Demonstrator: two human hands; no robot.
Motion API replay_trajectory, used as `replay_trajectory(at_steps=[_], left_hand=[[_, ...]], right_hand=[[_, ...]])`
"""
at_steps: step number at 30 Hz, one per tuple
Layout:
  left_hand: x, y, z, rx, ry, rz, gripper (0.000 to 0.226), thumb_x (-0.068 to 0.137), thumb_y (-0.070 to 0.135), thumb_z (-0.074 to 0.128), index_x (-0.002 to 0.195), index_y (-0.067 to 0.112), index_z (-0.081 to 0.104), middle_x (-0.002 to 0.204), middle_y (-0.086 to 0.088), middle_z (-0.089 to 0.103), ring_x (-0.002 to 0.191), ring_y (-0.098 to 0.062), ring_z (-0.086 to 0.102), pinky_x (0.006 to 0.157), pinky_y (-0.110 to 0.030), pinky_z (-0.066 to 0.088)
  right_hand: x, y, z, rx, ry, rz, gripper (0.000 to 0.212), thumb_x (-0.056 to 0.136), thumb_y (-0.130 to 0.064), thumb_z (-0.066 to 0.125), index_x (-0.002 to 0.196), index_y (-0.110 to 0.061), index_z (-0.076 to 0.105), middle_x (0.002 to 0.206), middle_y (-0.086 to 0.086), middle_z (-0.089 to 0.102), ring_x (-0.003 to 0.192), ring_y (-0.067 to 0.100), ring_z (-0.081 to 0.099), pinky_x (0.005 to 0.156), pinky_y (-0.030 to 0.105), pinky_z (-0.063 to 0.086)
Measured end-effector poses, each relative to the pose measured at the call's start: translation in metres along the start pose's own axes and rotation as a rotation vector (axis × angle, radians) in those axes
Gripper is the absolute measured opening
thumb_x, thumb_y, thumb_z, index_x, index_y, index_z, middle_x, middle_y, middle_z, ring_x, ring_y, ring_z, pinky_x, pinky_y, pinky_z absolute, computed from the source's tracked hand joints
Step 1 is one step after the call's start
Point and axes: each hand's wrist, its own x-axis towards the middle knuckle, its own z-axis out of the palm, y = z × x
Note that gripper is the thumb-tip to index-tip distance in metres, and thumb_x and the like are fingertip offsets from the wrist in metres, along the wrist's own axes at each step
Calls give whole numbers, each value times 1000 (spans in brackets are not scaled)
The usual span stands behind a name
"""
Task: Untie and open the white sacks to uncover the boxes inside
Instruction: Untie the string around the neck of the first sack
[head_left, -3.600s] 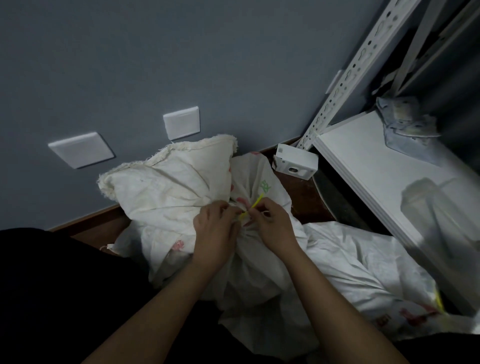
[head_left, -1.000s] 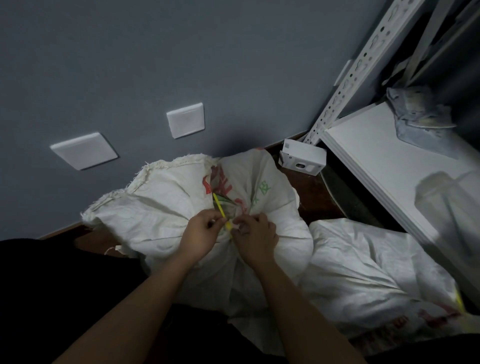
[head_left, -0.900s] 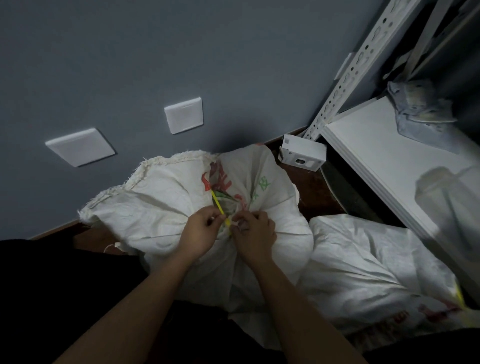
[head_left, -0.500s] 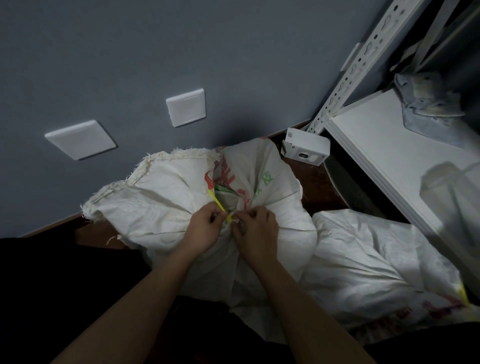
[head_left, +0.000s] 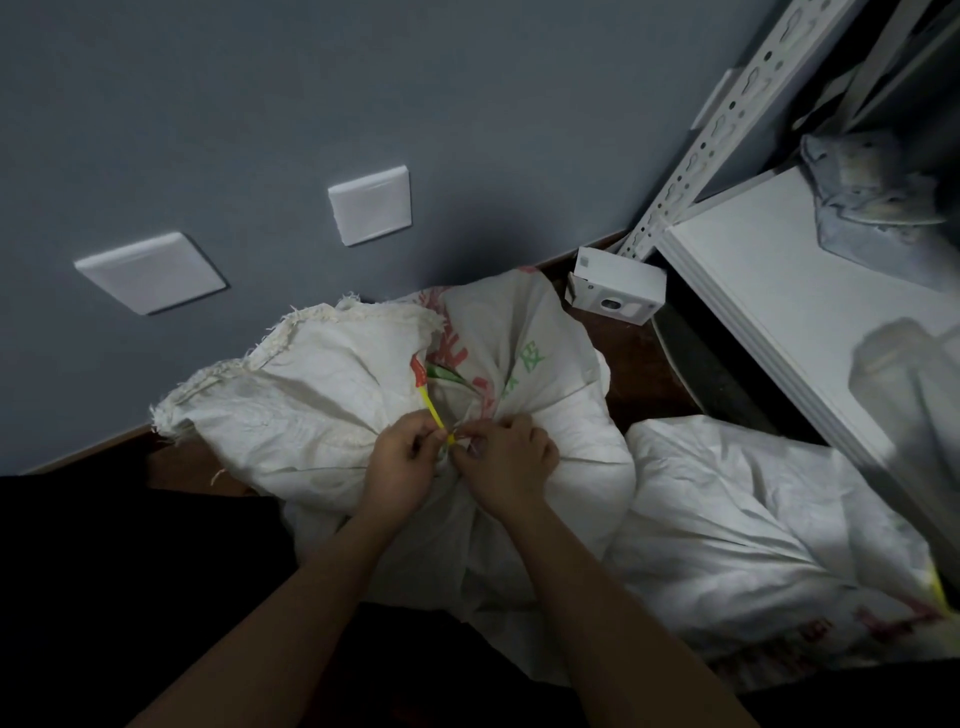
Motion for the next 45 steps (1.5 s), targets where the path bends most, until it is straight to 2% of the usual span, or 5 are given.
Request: replay_trajectory(at_steps=[11,16,27,37,45], left_hand=[[2,13,0,-44,-29,35,10,80,21,56,76,14,62,67,2,54,66,-10,51,64,-21,39],[2,14,-4,-73,-53,-34,12,88,2,61,80,9,64,68,2,56,64,0,51,64,-15,39],[0,10,-8,-12,-44,-13,34,86,3,63,69,31,57,62,10,53,62,4,52,63,-16,39],[-9,-1,-14,111,-22,23,13,78,2,69,69,2,59,66,-13,55,68,-18,52,61,-18,38],[-12,-15,-9,128,-50,52,2,75,13,65,75,15,64,77,5,57,74,1,53,68,-7,38]], right_hand=[[3,2,-16,269,-96,71,18,83,-40,62,100,-40,68,125,2,45,126,28,35,114,49,17],[3,-2,-21,317,-163,133,15,83,-40,59,95,-45,67,130,2,45,127,29,38,114,47,18],[1,-6,-7,267,-116,167,22,82,-44,59,103,-43,66,130,1,41,128,27,34,115,47,14],[2,-4,13,151,-48,155,27,82,-48,56,106,-42,66,125,0,45,124,26,37,112,43,17],[1,2,21,136,-27,129,25,80,-49,60,103,-43,67,122,-2,44,123,22,35,111,41,14]])
